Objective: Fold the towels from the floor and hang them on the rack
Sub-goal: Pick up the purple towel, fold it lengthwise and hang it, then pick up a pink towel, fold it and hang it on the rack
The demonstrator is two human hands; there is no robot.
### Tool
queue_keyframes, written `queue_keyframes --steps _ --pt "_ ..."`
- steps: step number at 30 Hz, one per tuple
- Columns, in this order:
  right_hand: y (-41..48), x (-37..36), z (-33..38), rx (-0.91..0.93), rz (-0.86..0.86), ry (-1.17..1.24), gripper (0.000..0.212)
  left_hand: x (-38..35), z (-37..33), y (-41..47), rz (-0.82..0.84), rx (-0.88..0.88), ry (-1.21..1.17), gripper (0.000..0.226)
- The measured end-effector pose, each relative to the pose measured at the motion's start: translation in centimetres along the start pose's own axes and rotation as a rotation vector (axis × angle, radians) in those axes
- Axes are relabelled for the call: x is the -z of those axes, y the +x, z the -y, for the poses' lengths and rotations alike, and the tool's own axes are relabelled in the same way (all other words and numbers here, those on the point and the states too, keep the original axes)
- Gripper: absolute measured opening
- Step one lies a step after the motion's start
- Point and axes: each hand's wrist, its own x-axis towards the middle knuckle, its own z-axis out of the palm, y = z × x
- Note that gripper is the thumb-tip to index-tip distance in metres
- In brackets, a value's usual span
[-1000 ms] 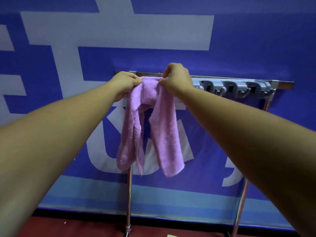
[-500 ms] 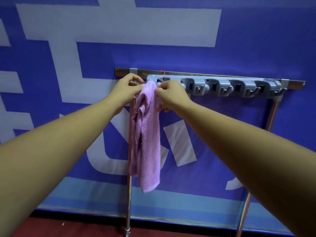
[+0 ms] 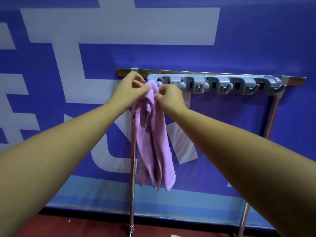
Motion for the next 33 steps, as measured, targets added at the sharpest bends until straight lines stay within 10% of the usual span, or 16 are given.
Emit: queue_keyframes --steps 8,14,33 --pt "-0.4 0.6 -0.9 -0.044 0.134 0.113 0.018 1.5 0.8 -1.9 0.041 -0.178 0.444 0.015" --pt "-0.9 0.5 -1.4 -0.064 0.027 0.094 0.014 3.1 0.1 -2.1 0.041 -0.110 -0.045 0.014" --pt "-22.7 -0.9 -14.0 -0.389 0.313 -0.201 0.048 -5.5 11.6 -21.8 0.409 0.457 0.252 0.011"
